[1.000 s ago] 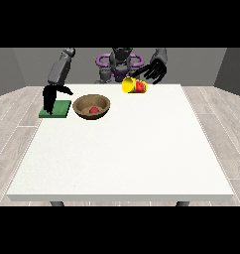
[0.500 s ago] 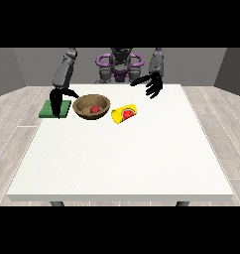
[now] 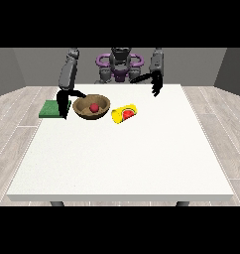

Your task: Pick the cup and pour the ball into the bowl, then pick the bowl and place it on the pad

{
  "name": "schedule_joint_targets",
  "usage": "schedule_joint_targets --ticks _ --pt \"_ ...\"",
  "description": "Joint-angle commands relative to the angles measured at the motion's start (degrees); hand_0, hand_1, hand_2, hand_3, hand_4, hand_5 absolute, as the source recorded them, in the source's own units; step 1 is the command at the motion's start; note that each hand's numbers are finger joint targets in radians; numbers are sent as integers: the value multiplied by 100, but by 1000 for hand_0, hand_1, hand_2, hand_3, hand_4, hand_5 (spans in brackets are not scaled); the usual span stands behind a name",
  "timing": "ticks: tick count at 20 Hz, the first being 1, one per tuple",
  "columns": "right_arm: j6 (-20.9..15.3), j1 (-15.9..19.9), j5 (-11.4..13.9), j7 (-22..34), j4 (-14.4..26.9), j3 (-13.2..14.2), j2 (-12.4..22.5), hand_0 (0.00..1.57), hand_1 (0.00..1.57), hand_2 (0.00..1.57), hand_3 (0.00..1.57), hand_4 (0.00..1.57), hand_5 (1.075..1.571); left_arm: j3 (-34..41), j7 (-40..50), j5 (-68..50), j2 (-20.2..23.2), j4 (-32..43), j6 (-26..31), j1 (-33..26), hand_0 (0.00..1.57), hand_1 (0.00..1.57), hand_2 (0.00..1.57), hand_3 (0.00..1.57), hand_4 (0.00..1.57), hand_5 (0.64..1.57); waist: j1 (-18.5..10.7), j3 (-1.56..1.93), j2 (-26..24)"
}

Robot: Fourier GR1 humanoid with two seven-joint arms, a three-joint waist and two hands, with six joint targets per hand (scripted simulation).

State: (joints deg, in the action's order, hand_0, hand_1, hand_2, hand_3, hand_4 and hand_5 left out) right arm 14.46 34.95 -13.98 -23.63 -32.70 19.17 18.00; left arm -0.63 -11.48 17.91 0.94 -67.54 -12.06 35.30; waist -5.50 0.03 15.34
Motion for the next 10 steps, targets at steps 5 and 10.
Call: schedule_joint_targets --ticks 5,10 --pt "109 155 -133 -570 552 249 70 0 0 0 0 143 1530 -207 270 54 2 -685 186 313 0 0 0 0 0 1556 -456 7 708" --pt "73 73 -222 -649 547 304 -104 0 0 0 0 205 1527 -403 567 89 -86 -892 225 272 0 0 0 0 0 1558 -605 6 549"
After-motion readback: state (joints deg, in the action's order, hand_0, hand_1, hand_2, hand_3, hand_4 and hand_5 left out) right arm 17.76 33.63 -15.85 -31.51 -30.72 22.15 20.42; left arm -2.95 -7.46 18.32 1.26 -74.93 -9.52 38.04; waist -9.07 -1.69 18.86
